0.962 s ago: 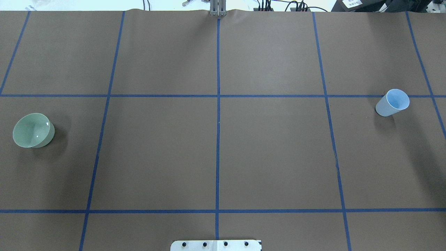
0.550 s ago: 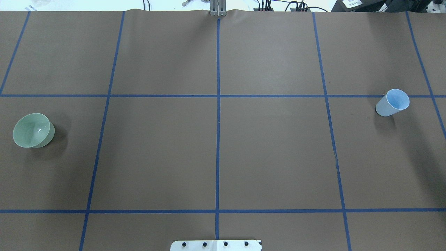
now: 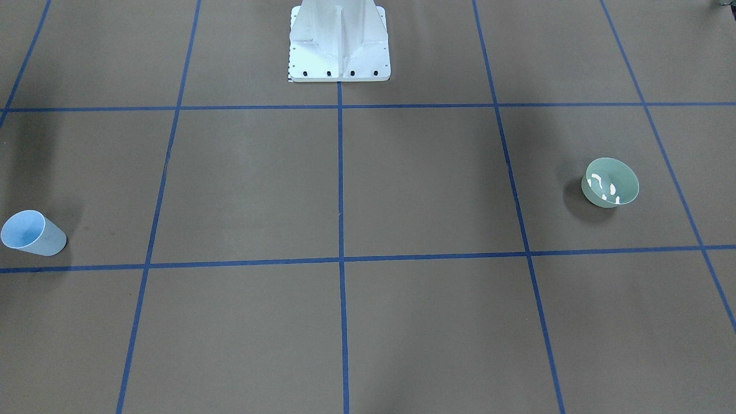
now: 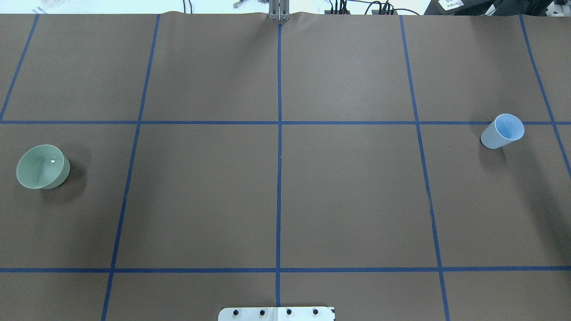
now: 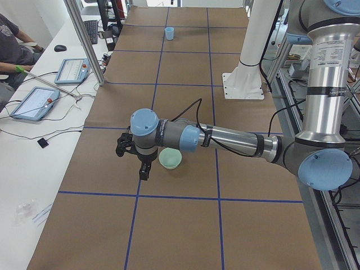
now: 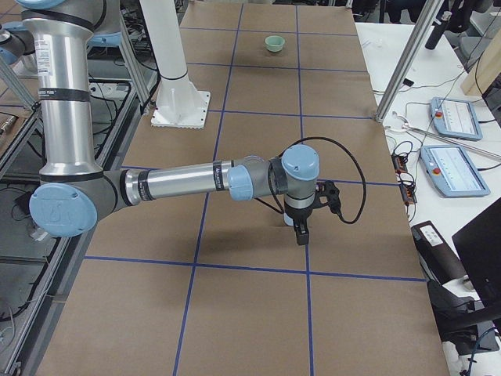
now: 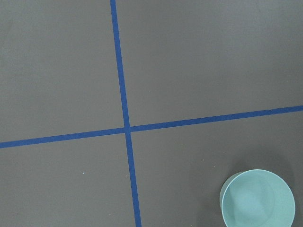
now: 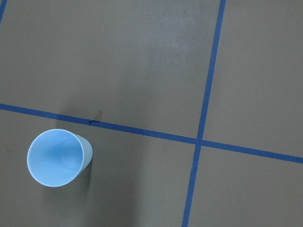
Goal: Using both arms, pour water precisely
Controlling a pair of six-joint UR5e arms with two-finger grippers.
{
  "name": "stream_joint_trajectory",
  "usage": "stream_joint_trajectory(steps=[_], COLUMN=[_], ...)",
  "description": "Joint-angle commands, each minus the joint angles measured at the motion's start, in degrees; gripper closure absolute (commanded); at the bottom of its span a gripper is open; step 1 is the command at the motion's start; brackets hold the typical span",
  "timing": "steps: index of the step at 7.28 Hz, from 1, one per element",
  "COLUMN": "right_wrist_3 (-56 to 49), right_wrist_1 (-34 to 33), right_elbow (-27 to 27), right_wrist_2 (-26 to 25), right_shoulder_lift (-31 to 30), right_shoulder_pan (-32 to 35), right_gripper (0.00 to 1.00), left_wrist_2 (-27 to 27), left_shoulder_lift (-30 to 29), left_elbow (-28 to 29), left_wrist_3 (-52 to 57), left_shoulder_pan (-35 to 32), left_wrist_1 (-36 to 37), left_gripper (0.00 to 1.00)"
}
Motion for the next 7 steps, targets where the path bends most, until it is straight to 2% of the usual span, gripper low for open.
stream_joint_trajectory(steps=[1, 3, 4, 5, 7], right_wrist_3=[0.5, 0.5, 0.6, 0.4, 0.5], right_wrist_1=[0.3, -0.1, 0.3, 1.5, 4.3], right_elbow=[0.0, -0.8, -1.8, -0.4, -0.4], right_wrist_2=[-0.5, 4.3, 4.1, 3.7, 3.7], right_shoulder_lift=[0.0, 0.0, -0.3, -2.5, -4.4], right_shoulder_pan=[-0.2, -0.1, -0.1, 0.1, -0.1], right_gripper=[0.00, 0.00, 0.00, 0.00, 0.00], left_wrist_2=[2.3, 2.0, 1.9, -1.0, -0.5], left_shoulder_lift=[0.1, 0.2, 0.1, 1.5, 4.1], left_elbow=[0.1, 0.0, -0.3, -1.8, -3.8], left_wrist_3=[-0.8, -0.8, -0.8, -0.8, -0.5], left_shoulder_pan=[0.2, 0.1, 0.1, -0.1, -0.1], left_wrist_1=[0.4, 0.4, 0.4, 0.1, -0.3], left_gripper=[0.00, 0.00, 0.00, 0.00, 0.00])
